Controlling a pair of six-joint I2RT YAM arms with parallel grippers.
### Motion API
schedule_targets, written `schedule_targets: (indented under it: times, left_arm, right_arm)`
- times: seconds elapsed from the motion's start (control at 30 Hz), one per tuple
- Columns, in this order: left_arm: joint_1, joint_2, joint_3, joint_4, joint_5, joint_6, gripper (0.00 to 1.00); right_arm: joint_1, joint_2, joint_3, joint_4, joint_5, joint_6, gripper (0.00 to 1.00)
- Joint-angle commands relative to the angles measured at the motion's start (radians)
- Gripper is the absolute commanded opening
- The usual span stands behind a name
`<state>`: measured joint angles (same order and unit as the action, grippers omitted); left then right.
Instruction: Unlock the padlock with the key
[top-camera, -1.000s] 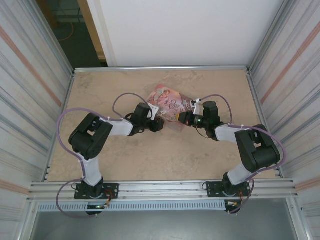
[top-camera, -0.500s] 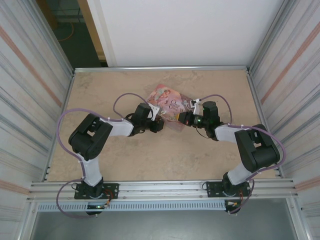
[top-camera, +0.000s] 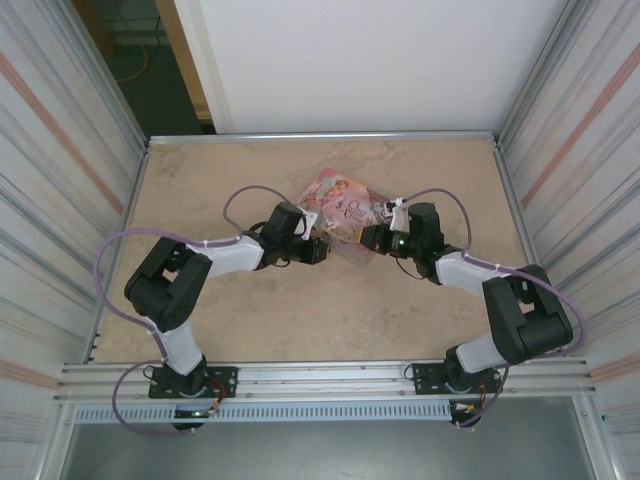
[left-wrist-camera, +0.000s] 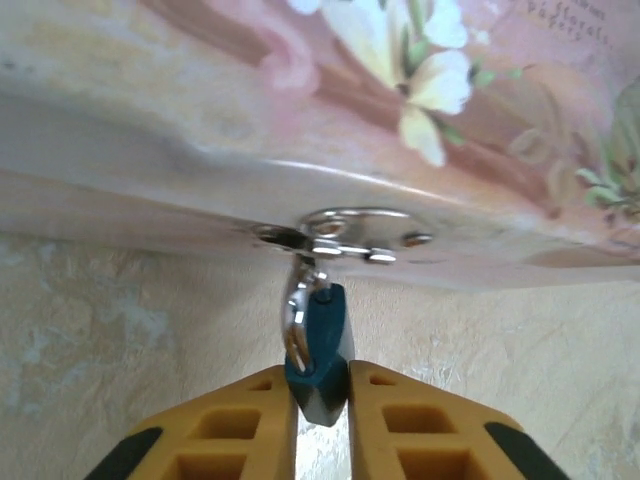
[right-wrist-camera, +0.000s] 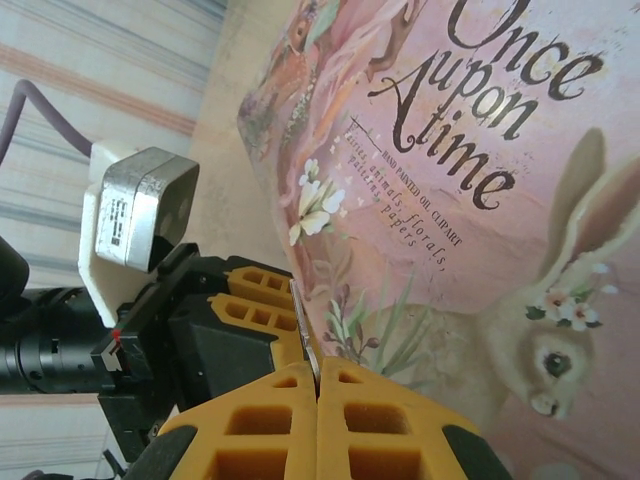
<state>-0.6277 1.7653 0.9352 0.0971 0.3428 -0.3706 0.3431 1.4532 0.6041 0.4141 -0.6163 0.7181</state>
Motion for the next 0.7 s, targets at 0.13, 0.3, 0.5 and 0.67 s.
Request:
schedule_targets:
  times: [0.13,0.3,0.5,0.67]
  left_arm:
    - [0.021,-0.025,0.019,0.055,-0.017,-0.002,0.24]
    - [0.032,0.0,0.02,0.092,-0.018,0.01,0.29]
    - [0.033,0.014,0.0,0.149,-0.021,0.047,0.43]
    - [0.034,0.043,0.004,0.175,-0.023,0.082,0.49]
  right_arm:
    - [0.005,-0.007,-0.009,-0.053,0.012,-0.039,0.0]
    - [0.009,-0.016,-0.001,-0.062,0.016,-0.04,0.0]
    - [0.011,-0.005,0.024,-0.069,0.028,-0.052,0.0]
    - [0.013,0.037,0.062,-0.062,0.018,-0.055,0.0]
